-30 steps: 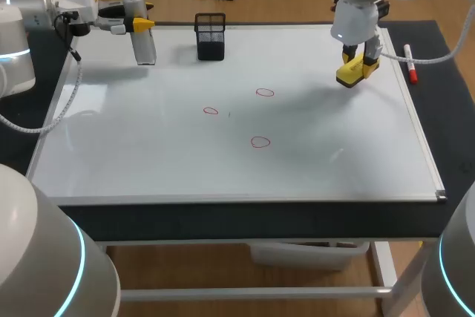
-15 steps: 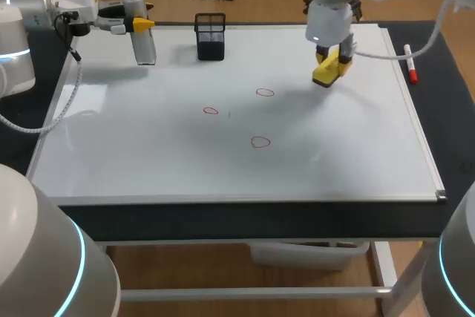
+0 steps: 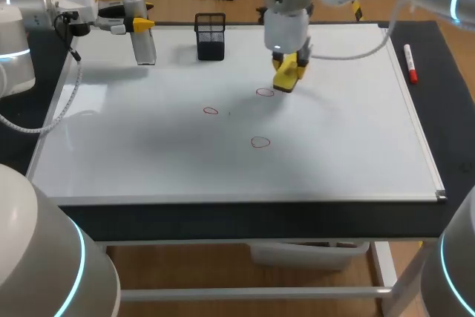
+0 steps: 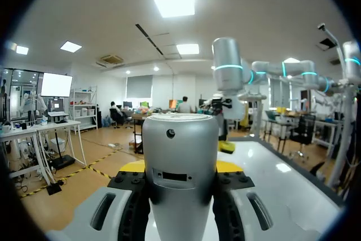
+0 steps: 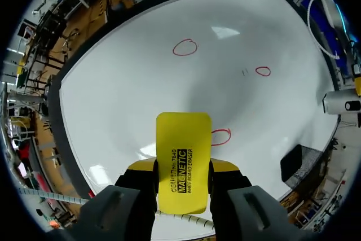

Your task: Pick up the inspection probe, press it on each red-marked spot on the whiteboard one by one, put down the probe, pick up the eraser, and wipe off all the red marks.

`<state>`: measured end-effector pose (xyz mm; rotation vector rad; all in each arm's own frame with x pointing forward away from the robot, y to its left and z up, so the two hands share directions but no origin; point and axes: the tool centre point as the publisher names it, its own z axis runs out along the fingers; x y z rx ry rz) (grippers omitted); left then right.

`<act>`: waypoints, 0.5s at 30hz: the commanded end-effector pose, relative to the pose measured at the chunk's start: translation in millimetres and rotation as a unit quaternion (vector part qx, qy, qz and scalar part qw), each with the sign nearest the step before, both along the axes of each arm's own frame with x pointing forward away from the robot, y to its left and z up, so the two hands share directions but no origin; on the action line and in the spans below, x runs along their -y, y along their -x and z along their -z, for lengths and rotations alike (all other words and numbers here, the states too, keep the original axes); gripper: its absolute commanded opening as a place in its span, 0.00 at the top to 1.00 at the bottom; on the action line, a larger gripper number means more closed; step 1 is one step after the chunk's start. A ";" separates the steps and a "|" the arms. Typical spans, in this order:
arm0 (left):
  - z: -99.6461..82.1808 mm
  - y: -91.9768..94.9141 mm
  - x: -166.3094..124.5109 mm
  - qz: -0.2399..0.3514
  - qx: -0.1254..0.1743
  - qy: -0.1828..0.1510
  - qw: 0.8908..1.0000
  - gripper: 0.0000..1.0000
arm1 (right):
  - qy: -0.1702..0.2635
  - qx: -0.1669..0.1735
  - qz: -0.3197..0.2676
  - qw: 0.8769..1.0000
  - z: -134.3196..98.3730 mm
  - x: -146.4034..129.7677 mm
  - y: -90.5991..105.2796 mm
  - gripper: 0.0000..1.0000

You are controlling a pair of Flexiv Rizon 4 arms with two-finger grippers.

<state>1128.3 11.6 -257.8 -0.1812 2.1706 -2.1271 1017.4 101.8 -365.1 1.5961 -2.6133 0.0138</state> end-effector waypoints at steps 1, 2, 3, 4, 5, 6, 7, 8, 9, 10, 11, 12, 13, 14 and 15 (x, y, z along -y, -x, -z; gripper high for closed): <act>-2.0 1.9 0.6 -0.002 0.000 -0.002 1.000 1.00 | 0.011 -0.009 -0.022 1.000 5.8 -28.2 -2.4 1.00; -2.0 1.9 0.6 -0.002 0.000 -0.002 1.000 1.00 | 0.009 -0.010 -0.030 0.999 6.7 -34.6 -1.6 1.00; -2.0 1.9 0.6 -0.002 0.000 -0.002 1.000 1.00 | 0.005 -0.013 -0.038 0.999 7.6 -40.9 -0.5 1.00; -2.0 1.9 0.6 -0.002 0.000 -0.002 1.000 1.00 | 0.002 -0.015 -0.045 0.999 8.6 -46.8 0.5 1.00; -2.0 1.9 0.6 -0.002 0.000 -0.002 1.000 1.00 | 0.003 -0.017 -0.055 0.998 9.5 -53.3 1.8 1.00; -2.0 1.9 0.6 -0.002 0.000 -0.002 1.000 1.00 | 0.002 -0.019 -0.063 0.998 10.7 -60.0 3.5 1.00; -2.0 1.9 0.6 -0.002 0.000 -0.002 1.000 1.00 | -0.001 -0.022 -0.069 0.997 11.9 -66.4 5.3 1.00; -2.0 1.9 0.6 -0.002 0.000 -0.002 1.000 1.00 | -0.001 -0.023 -0.080 0.997 12.8 -73.2 7.2 1.00; -2.0 1.9 0.6 -0.002 0.000 -0.002 1.000 1.00 | 0.001 -0.026 -0.087 0.996 13.7 -79.7 9.5 1.00; -2.0 1.9 0.6 -0.002 0.000 -0.002 1.000 1.00 | 0.000 -0.028 -0.092 0.995 14.6 -85.4 11.7 1.00; -2.0 1.9 0.6 -0.002 0.000 -0.002 1.000 1.00 | 0.000 -0.027 -0.099 0.995 15.3 -90.6 13.6 1.00; -2.0 1.9 0.6 -0.002 0.000 -0.002 1.000 1.00 | 0.000 -0.029 -0.104 0.994 16.5 -96.1 15.6 1.00; -2.0 1.9 0.6 -0.002 0.000 -0.002 1.000 1.00 | -0.002 -0.031 -0.110 0.993 18.1 -101.5 17.2 1.00; -2.0 1.9 0.6 -0.002 0.000 -0.002 1.000 1.00 | -0.001 -0.032 -0.116 0.993 19.3 -106.8 18.8 1.00; -2.0 1.9 0.6 -0.002 0.000 -0.002 1.000 1.00 | -0.003 -0.035 -0.122 0.992 20.6 -112.3 20.4 1.00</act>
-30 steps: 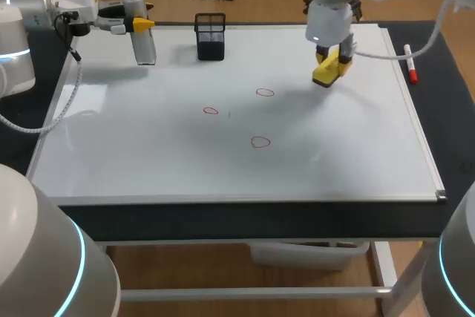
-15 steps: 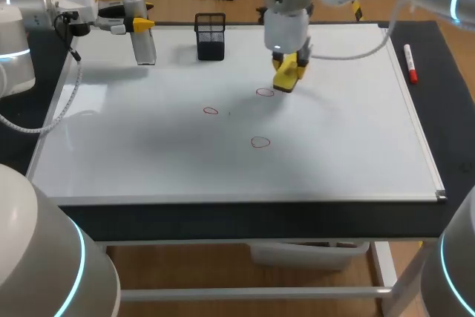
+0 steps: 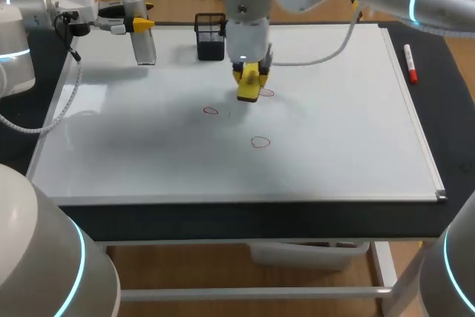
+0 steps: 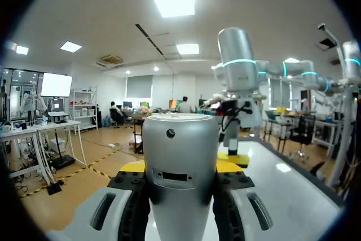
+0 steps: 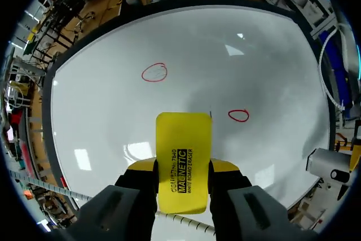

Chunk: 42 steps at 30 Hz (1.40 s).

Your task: Pick up the inspection probe, press it on each red-marked spot on the whiteboard one by one, put down the probe, pick up the eraser, and wipe off all the red marks.

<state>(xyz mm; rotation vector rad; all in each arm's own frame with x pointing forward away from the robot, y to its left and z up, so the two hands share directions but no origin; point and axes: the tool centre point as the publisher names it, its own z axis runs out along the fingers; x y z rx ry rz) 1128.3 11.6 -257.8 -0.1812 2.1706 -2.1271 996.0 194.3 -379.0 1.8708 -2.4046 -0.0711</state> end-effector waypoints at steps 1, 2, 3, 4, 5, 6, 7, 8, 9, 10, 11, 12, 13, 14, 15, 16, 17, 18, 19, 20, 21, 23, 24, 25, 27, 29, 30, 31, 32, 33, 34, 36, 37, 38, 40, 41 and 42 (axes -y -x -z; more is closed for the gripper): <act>-2.0 1.9 0.6 -0.002 0.000 -0.002 1.000 1.00 | 0.020 -0.010 -0.018 1.000 8.1 -26.1 1.0 1.00; -2.0 1.9 0.6 -0.002 0.000 -0.002 1.000 1.00 | 0.019 -0.010 -0.024 0.999 9.2 -31.8 2.8 1.00; -2.0 1.9 0.6 -0.002 0.000 -0.002 1.000 1.00 | 0.017 -0.013 -0.027 0.999 10.1 -37.0 4.2 1.00; -2.0 1.9 0.6 -0.002 0.000 -0.002 1.000 1.00 | 0.017 -0.013 -0.032 0.999 10.7 -41.6 5.3 1.00; -2.0 1.9 0.6 -0.002 0.000 -0.002 1.000 1.00 | 0.015 -0.014 -0.035 0.999 11.7 -45.9 6.0 1.00; -2.0 1.9 0.6 -0.002 0.000 -0.002 1.000 1.00 | 0.012 -0.016 -0.039 0.999 12.8 -50.4 6.8 1.00; -2.0 1.9 0.6 -0.002 0.000 -0.002 1.000 1.00 | 0.013 -0.016 -0.045 0.999 13.9 -55.1 7.6 1.00; -2.0 1.9 0.6 -0.002 0.000 -0.002 1.000 1.00 | 0.013 -0.016 -0.049 0.999 14.7 -59.6 8.6 1.00; -2.0 1.9 0.6 -0.002 0.000 -0.002 1.000 1.00 | 0.013 -0.016 -0.054 0.998 15.1 -64.1 9.6 1.00; -2.0 1.9 0.6 -0.002 0.000 -0.002 1.000 1.00 | 0.013 -0.015 -0.059 0.998 15.3 -68.4 10.5 1.00; -2.0 1.9 0.6 -0.002 0.000 -0.002 1.000 1.00 | 0.012 -0.015 -0.062 0.998 15.6 -72.4 11.2 1.00; -2.0 1.9 0.6 -0.002 0.000 -0.002 1.000 1.00 | 0.010 -0.015 -0.066 0.998 15.9 -76.2 11.7 1.00; -2.0 1.9 0.6 -0.002 0.000 -0.002 1.000 1.00 | 0.010 -0.015 -0.069 0.997 16.3 -80.1 12.3 1.00; -2.0 1.9 0.6 -0.002 0.000 -0.002 1.000 1.00 | 0.010 -0.017 -0.073 0.997 17.2 -83.9 13.1 1.00; -2.0 1.9 0.6 -0.002 0.000 -0.002 1.000 1.00 | 0.010 -0.018 -0.078 0.997 18.2 -88.1 14.4 1.00; -2.0 1.9 0.6 -0.002 0.000 -0.002 1.000 1.00 | 0.009 -0.019 -0.081 0.996 19.5 -91.8 15.9 1.00; -2.0 1.9 0.6 -0.002 0.000 -0.002 1.000 1.00 | 0.009 -0.021 -0.085 0.996 20.9 -94.9 17.4 1.00; -2.0 1.9 0.6 -0.002 0.000 -0.002 1.000 1.00 | 0.009 -0.022 -0.088 0.996 22.4 -98.2 19.1 1.00; -2.0 1.9 0.6 -0.002 0.000 -0.002 1.000 1.00 | 0.008 -0.024 -0.090 0.996 23.8 -100.9 20.6 1.00; -2.0 1.9 0.6 -0.002 0.000 -0.002 1.000 1.00 | 0.008 -0.026 -0.092 0.995 25.3 -103.0 21.8 1.00; -2.0 1.9 0.6 -0.002 0.000 -0.002 1.000 1.00 | 0.007 -0.028 -0.094 0.995 26.6 -104.6 22.6 1.00; -2.0 1.9 0.6 -0.002 0.000 -0.002 1.000 1.00 | 0.006 -0.030 -0.095 0.995 28.9 -106.8 23.8 1.00; -2.0 1.9 0.6 -0.002 0.000 -0.002 1.000 1.00 | 0.007 -0.031 -0.095 0.995 30.1 -107.6 24.3 1.00; -2.0 1.9 0.6 -0.002 0.000 -0.002 1.000 1.00 | 0.007 -0.031 -0.095 0.995 31.5 -108.3 24.8 1.00; -2.0 1.9 0.6 -0.002 0.000 -0.002 1.000 1.00 | 0.009 -0.029 -0.097 0.995 33.7 -109.4 25.4 1.00; -2.0 1.9 0.6 -0.002 0.000 -0.002 1.000 1.00 | 0.010 -0.025 -0.099 0.995 35.2 -110.3 26.0 1.00; -2.0 1.9 0.6 -0.002 0.000 -0.002 1.000 1.00 | 0.008 -0.023 -0.101 0.995 35.7 -110.6 26.1 1.00; -2.0 1.9 0.6 -0.002 0.000 -0.002 1.000 1.00 | 0.005 -0.021 -0.102 0.995 36.1 -110.8 26.3 1.00; -2.0 1.9 0.6 -0.002 0.000 -0.002 1.000 1.00 | 0.004 -0.019 -0.104 0.994 36.4 -110.9 26.7 1.00; -2.0 1.9 0.6 -0.002 0.000 -0.002 1.000 1.00 | 0.003 -0.017 -0.105 0.994 36.6 -111.1 27.0 1.00; -2.0 1.9 0.6 -0.002 0.000 -0.002 1.000 1.00 | 0.002 -0.016 -0.106 0.994 36.8 -111.2 27.3 1.00; -2.0 1.9 0.6 -0.002 0.000 -0.002 1.000 1.00 | 0.002 -0.016 -0.107 0.994 37.4 -111.6 28.2 1.00; -2.0 1.9 0.6 -0.002 0.000 -0.002 1.000 1.00 | 0.002 -0.016 -0.108 0.994 38.6 -111.9 28.7 1.00; -2.0 1.9 0.6 -0.002 0.000 -0.002 1.000 1.00 | 0.002 -0.017 -0.108 0.994 40.0 -112.0 28.9 1.00; -2.0 1.9 0.6 -0.002 0.000 -0.002 1.000 1.00 | 0.002 -0.019 -0.108 0.994 41.2 -112.3 29.8 1.00; -2.0 1.9 0.6 -0.002 0.000 -0.002 1.000 1.00 | 0.002 -0.019 -0.109 0.994 41.5 -112.6 30.5 1.00; -2.0 1.9 0.6 -0.002 0.000 -0.002 1.000 1.00 | 0.002 -0.019 -0.109 0.994 41.7 -112.9 31.0 1.00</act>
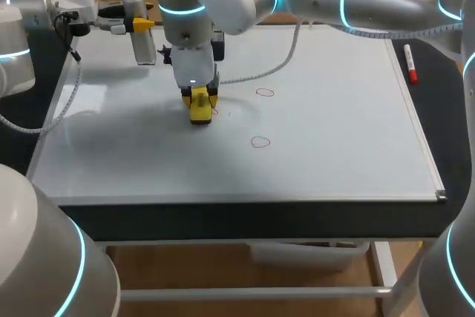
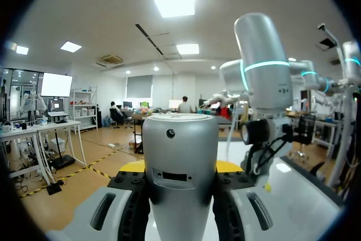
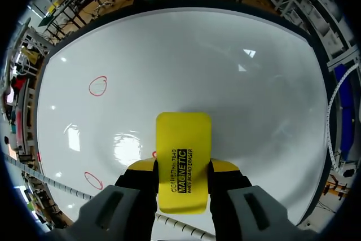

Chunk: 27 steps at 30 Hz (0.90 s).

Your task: Pick up the inspection probe, press it on each red-marked spot on the whiteboard one by one, put down the probe, pick up the eraser, and wipe off all the red marks.

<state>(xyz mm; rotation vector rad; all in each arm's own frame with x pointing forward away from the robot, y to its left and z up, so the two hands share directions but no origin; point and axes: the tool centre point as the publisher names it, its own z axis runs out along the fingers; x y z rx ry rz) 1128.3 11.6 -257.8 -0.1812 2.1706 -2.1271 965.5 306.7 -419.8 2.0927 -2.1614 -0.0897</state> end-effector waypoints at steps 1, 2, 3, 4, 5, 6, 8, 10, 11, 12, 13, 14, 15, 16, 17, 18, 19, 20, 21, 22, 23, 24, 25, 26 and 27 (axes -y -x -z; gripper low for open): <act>-2.0 1.9 0.6 -0.002 0.000 -0.002 1.000 1.00 | 0.000 0.003 -0.004 1.000 1.2 -0.8 0.7 1.00; -2.0 1.9 0.6 -0.002 0.000 -0.002 1.000 1.00 | 0.001 0.005 -0.005 1.000 2.3 -1.2 1.0 1.00; -2.0 1.9 0.6 -0.002 0.000 -0.002 1.000 1.00 | 0.001 0.006 -0.005 1.000 3.2 -1.1 1.3 1.00; -2.0 1.9 0.6 -0.002 0.000 -0.002 1.000 1.00 | 0.001 0.008 -0.005 1.000 4.1 -0.6 1.6 1.00; -2.0 1.9 0.6 -0.002 0.000 -0.002 1.000 1.00 | 0.001 0.009 -0.005 1.000 4.8 -0.2 1.9 1.00; -2.0 1.9 0.6 -0.002 0.000 -0.002 1.000 1.00 | 0.001 0.009 -0.005 1.000 5.2 0.1 1.9 1.00; -2.0 1.9 0.6 -0.002 0.000 -0.002 1.000 1.00 | -0.001 0.011 -0.005 1.000 6.1 1.2 2.0 1.00; -2.0 1.9 0.6 -0.002 0.000 -0.002 1.000 1.00 | -0.002 0.012 -0.004 1.000 7.1 2.2 1.9 1.00; -2.0 1.9 0.6 -0.002 0.000 -0.002 1.000 1.00 | -0.002 0.013 -0.004 1.000 7.6 2.5 1.8 1.00; -2.0 1.9 0.6 -0.002 0.000 -0.002 1.000 1.00 | -0.002 0.013 -0.004 1.000 8.6 3.2 1.7 1.00; -2.0 1.9 0.6 -0.002 0.000 -0.002 1.000 1.00 | -0.002 0.013 -0.003 1.000 9.3 3.8 1.6 1.00; -2.0 1.9 0.6 -0.002 0.000 -0.002 1.000 1.00 | -0.002 0.013 -0.001 1.000 9.7 4.4 1.6 1.00; -2.0 1.9 0.6 -0.002 0.000 -0.002 1.000 1.00 | -0.003 0.014 0.000 1.000 9.8 5.2 1.7 1.00; -2.0 1.9 0.6 -0.002 0.000 -0.002 1.000 1.00 | -0.004 0.015 0.002 1.000 9.9 5.8 1.8 1.00; -2.0 1.9 0.6 -0.002 0.000 -0.002 1.000 1.00 | -0.005 0.016 0.004 1.000 10.0 7.3 2.0 1.00; -2.0 1.9 0.6 -0.002 0.000 -0.002 1.000 1.00 | -0.006 0.017 0.006 1.000 10.1 8.5 2.2 1.00; -2.0 1.9 0.6 -0.002 0.000 -0.002 1.000 1.00 | -0.006 0.018 0.009 1.000 10.2 9.8 2.6 1.00; -2.0 1.9 0.6 -0.002 0.000 -0.002 1.000 1.00 | -0.006 0.018 0.010 1.000 10.4 11.0 2.9 1.00; -2.0 1.9 0.6 -0.002 0.000 -0.002 1.000 1.00 | -0.006 0.018 0.013 1.000 10.9 12.4 3.3 1.00; -2.0 1.9 0.6 -0.002 0.000 -0.002 1.000 1.00 | -0.007 0.019 0.015 1.000 11.2 13.9 3.6 1.00; -2.0 1.9 0.6 -0.002 0.000 -0.002 1.000 1.00 | -0.007 0.019 0.017 1.000 11.4 15.4 3.9 1.00; -2.0 1.9 0.6 -0.002 0.000 -0.002 1.000 1.00 | -0.007 0.020 0.020 1.000 11.6 17.0 4.0 1.00; -2.0 1.9 0.6 -0.002 0.000 -0.002 1.000 1.00 | -0.007 0.020 0.022 1.000 11.9 18.7 3.9 1.00; -2.0 1.9 0.6 -0.002 0.000 -0.002 1.000 1.00 | -0.008 0.020 0.024 0.999 12.1 20.5 3.9 1.00; -2.0 1.9 0.6 -0.002 0.000 -0.002 1.000 1.00 | -0.008 0.021 0.027 0.999 12.2 22.2 4.0 1.00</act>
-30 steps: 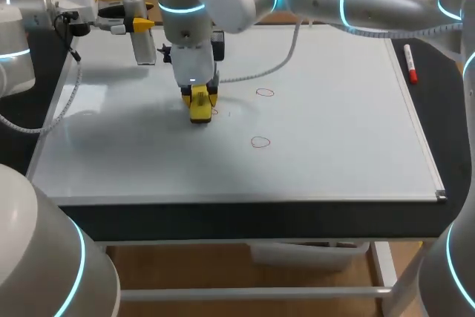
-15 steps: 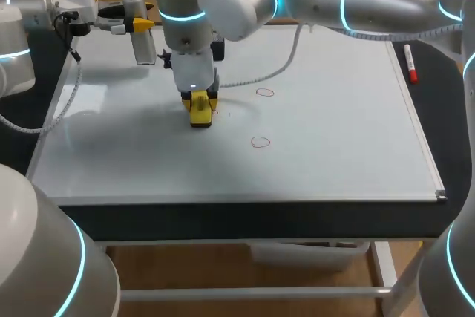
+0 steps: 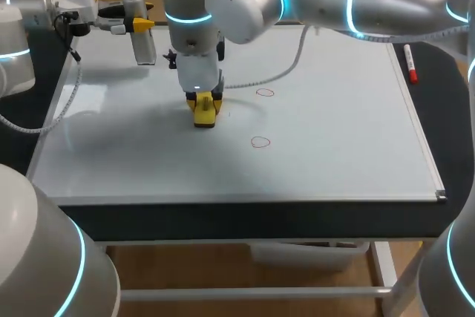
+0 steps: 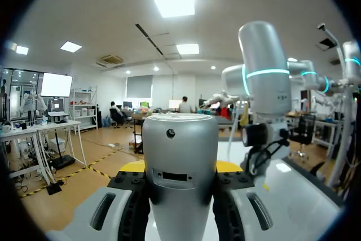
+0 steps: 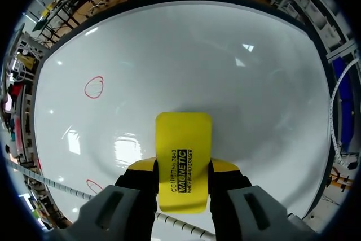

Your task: Pick up the inspection probe, press it on each red-marked spot on the whiteboard one by one, put down the probe, pick up the eraser, and wipe off all the red marks.

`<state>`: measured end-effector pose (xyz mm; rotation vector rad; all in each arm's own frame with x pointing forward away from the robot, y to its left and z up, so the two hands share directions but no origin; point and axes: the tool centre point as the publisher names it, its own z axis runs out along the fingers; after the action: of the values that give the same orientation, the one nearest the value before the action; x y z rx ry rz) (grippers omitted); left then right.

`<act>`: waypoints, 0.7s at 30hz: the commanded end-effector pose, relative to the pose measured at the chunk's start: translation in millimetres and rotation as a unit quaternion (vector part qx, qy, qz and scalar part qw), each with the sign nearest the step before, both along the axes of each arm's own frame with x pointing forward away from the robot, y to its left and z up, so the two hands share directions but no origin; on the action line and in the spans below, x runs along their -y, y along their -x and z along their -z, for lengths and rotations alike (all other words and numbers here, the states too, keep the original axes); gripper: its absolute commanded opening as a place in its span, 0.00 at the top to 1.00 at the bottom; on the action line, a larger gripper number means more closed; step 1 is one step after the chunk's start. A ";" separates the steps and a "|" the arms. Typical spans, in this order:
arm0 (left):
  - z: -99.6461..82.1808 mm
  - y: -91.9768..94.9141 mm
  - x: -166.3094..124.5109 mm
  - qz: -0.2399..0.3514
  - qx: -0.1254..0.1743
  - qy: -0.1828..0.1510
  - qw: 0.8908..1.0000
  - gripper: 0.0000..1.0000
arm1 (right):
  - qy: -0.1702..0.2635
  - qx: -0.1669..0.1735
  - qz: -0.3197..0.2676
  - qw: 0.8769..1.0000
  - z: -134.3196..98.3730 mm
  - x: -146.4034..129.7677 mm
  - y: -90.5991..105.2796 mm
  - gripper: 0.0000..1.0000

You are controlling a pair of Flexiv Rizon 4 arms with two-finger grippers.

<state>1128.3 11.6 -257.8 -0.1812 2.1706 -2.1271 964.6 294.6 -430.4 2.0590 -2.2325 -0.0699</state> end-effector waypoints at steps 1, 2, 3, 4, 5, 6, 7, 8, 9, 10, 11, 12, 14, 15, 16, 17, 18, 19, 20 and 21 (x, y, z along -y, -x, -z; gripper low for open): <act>-1.9 1.9 0.6 -0.002 0.000 -0.002 1.000 1.00 | -0.004 0.005 0.005 1.000 1.8 11.9 3.2 1.00; -1.9 1.9 0.6 -0.002 0.000 -0.002 1.000 1.00 | -0.004 0.005 0.008 1.000 1.9 13.8 3.3 1.00; -1.9 1.9 0.6 -0.002 0.000 -0.002 1.000 1.00 | -0.004 0.005 0.010 1.000 2.1 15.6 3.4 1.00; -1.9 1.9 0.6 -0.002 0.000 -0.002 1.000 1.00 | -0.003 0.005 0.012 1.000 2.4 17.4 3.6 1.00; -1.9 1.9 0.6 -0.002 0.000 -0.002 1.000 1.00 | -0.003 0.005 0.015 1.000 2.7 19.2 3.7 1.00; -1.9 1.9 0.6 -0.002 0.000 -0.002 1.000 1.00 | -0.003 0.005 0.017 1.000 3.1 21.4 3.9 1.00; -1.9 1.9 0.6 -0.002 0.000 -0.002 1.000 1.00 | -0.003 0.004 0.020 1.000 3.4 23.4 4.1 1.00; -1.9 1.9 0.6 -0.002 0.000 -0.002 1.000 1.00 | -0.002 0.004 0.022 1.000 3.6 25.2 4.2 1.00; -1.9 1.9 0.6 -0.002 0.000 -0.002 1.000 1.00 | -0.003 0.004 0.024 1.000 3.8 27.0 4.3 1.00; -1.9 1.9 0.6 -0.002 0.000 -0.002 1.000 1.00 | -0.002 0.004 0.027 1.000 3.9 28.6 4.6 1.00; -1.9 1.9 0.6 -0.002 0.000 -0.002 1.000 1.00 | -0.001 0.004 0.029 1.000 4.1 30.5 4.8 1.00; -1.9 1.9 0.6 -0.002 0.000 -0.002 1.000 1.00 | -0.001 0.004 0.030 1.000 4.2 32.0 4.9 1.00; -1.9 1.9 0.6 -0.002 0.000 -0.002 1.000 1.00 | 0.000 0.003 0.034 0.999 5.1 35.4 4.9 1.00; -1.9 1.9 0.6 -0.002 0.000 -0.002 1.000 1.00 | 0.001 0.003 0.036 0.999 5.3 36.8 4.9 1.00; -1.9 1.9 0.6 -0.002 0.000 -0.002 1.000 1.00 | 0.001 0.003 0.037 0.999 5.3 38.4 4.8 1.00; -1.9 1.9 0.6 -0.002 0.000 -0.002 1.000 1.00 | 0.002 0.003 0.039 0.999 5.4 39.8 4.7 1.00; -1.9 1.9 0.6 -0.002 0.000 -0.002 1.000 1.00 | 0.002 0.003 0.040 0.999 5.2 40.8 4.4 1.00; -1.9 1.9 0.6 -0.002 0.000 -0.002 1.000 1.00 | 0.002 0.003 0.041 0.999 4.9 42.0 4.1 1.00; -1.9 1.9 0.6 -0.002 0.000 -0.002 1.000 1.00 | 0.003 0.004 0.042 0.999 4.6 42.8 3.8 1.00; -1.9 1.9 0.6 -0.002 0.000 -0.002 1.000 1.00 | 0.003 0.004 0.042 0.999 4.3 43.5 3.5 1.00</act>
<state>1128.3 11.6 -257.8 -0.1812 2.1706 -2.1271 961.8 256.8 -430.9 1.9606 -2.3200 -0.0691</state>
